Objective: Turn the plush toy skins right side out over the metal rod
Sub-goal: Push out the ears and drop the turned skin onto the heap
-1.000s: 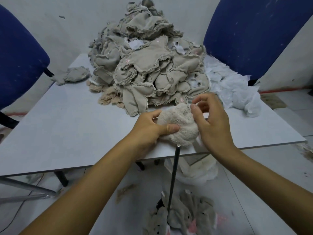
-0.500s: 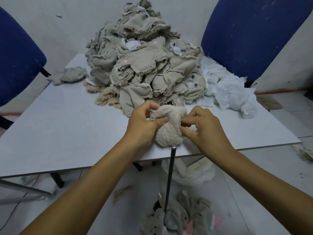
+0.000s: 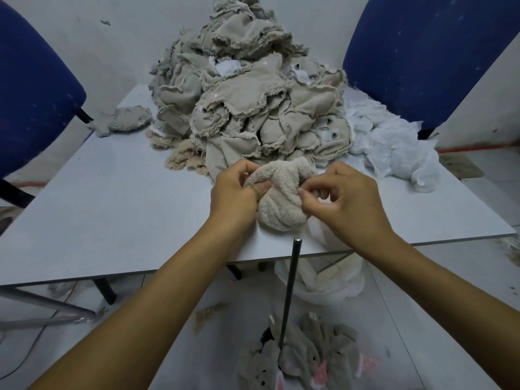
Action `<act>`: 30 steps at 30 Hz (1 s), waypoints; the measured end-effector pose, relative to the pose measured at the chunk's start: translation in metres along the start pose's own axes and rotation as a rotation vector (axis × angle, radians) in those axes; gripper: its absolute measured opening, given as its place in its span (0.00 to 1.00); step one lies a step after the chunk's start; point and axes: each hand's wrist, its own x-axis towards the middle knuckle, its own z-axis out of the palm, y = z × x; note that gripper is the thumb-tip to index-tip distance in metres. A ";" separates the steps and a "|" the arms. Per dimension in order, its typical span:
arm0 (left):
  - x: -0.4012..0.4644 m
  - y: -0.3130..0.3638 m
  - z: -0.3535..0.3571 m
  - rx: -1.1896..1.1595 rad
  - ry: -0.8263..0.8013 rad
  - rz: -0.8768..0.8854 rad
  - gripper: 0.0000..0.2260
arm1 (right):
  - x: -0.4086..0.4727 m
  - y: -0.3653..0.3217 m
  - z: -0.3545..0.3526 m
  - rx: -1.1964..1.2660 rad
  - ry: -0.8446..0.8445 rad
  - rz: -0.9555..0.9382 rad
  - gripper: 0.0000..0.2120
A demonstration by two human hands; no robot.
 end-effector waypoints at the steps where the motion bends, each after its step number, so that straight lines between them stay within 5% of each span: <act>1: 0.002 0.000 -0.001 0.049 0.034 0.009 0.07 | 0.001 0.001 0.000 0.023 0.042 0.007 0.01; 7: 0.005 -0.005 0.004 0.204 0.109 -0.009 0.05 | 0.000 0.005 0.004 0.026 0.162 -0.013 0.02; 13: 0.007 0.000 0.008 0.118 -0.073 -0.132 0.10 | 0.003 0.008 0.011 -0.125 -0.364 0.202 0.05; 19: -0.001 -0.002 0.014 -0.041 -0.099 -0.149 0.10 | 0.011 0.000 0.001 -0.231 -0.514 0.113 0.13; 22: 0.001 -0.002 0.009 0.099 0.007 -0.059 0.09 | 0.002 -0.007 0.004 -0.093 -0.421 0.055 0.10; 27: 0.008 -0.001 -0.015 0.326 0.153 0.106 0.17 | 0.010 -0.004 -0.022 0.167 0.097 -0.030 0.09; 30: 0.005 -0.005 -0.015 0.416 0.032 0.184 0.09 | 0.007 0.006 -0.027 0.369 -0.074 0.074 0.07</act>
